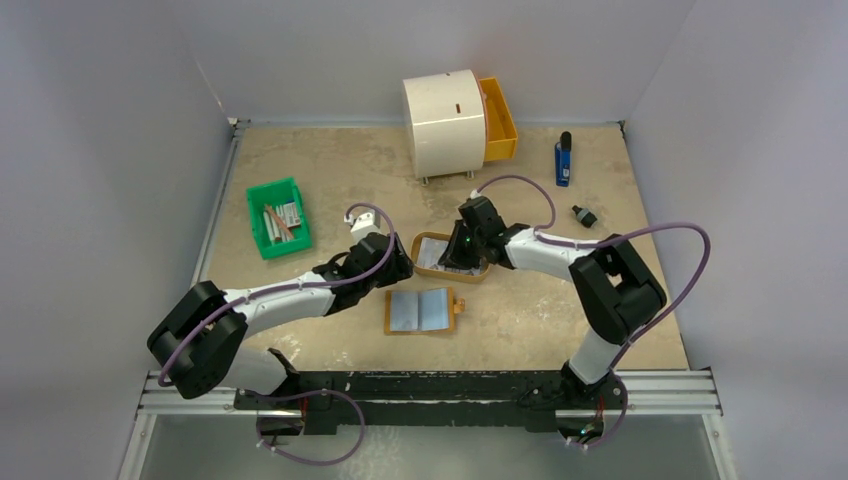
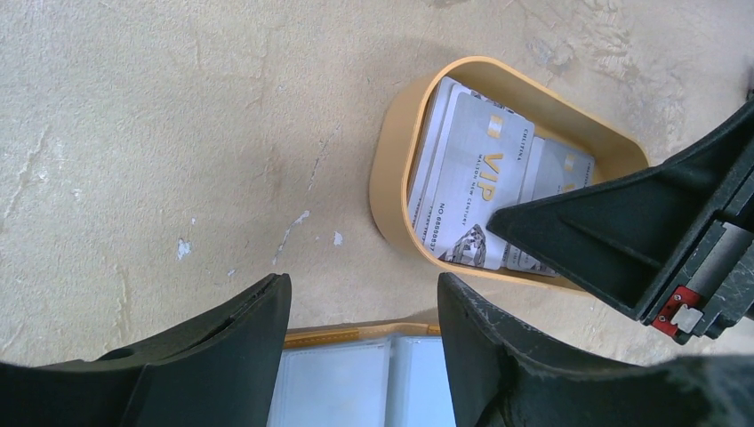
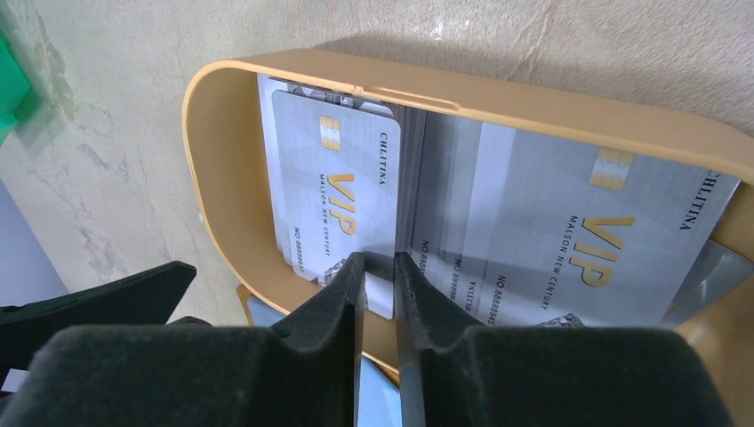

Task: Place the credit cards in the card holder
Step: Pick up the credit card from the storage box, then insert the credit card into the card holder.

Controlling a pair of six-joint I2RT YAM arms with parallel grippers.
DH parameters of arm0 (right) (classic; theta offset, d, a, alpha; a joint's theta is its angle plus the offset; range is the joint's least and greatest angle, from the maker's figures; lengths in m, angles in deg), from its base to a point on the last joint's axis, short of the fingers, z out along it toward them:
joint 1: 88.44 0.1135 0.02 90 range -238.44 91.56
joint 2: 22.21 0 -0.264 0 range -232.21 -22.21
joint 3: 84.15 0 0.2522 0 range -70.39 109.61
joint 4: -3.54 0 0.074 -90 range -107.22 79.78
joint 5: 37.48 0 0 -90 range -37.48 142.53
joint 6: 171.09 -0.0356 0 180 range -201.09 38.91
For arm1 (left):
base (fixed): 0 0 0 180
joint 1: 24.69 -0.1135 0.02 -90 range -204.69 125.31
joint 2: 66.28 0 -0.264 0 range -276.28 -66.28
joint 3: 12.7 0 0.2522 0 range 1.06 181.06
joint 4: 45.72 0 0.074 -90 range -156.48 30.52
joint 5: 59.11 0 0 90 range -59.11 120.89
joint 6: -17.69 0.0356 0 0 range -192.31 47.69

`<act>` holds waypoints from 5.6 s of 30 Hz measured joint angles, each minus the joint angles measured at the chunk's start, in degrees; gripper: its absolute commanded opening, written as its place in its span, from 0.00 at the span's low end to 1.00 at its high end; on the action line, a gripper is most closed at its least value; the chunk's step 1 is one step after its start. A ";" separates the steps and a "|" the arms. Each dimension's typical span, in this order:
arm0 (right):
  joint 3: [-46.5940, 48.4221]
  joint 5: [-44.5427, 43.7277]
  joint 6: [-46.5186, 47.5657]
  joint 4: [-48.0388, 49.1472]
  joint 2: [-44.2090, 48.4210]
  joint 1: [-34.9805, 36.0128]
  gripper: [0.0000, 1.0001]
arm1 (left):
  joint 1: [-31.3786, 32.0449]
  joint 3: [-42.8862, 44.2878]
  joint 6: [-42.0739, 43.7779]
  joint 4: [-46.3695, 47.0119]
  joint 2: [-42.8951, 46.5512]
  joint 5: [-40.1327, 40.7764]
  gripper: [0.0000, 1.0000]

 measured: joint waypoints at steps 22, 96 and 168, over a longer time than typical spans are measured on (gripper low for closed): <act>-2.56 -0.09 -0.68 0.13 5.55 -0.17 0.00 | 0.00 -0.28 -0.02 -0.50 0.22 0.04 0.60; -16.02 -3.45 8.17 -1.11 28.76 28.09 0.00 | 0.00 -18.80 -4.55 -19.69 37.03 -4.79 0.70; -23.74 14.51 -6.34 15.47 16.61 10.23 0.00 | 0.00 -21.09 -6.03 -9.66 28.30 -6.29 0.62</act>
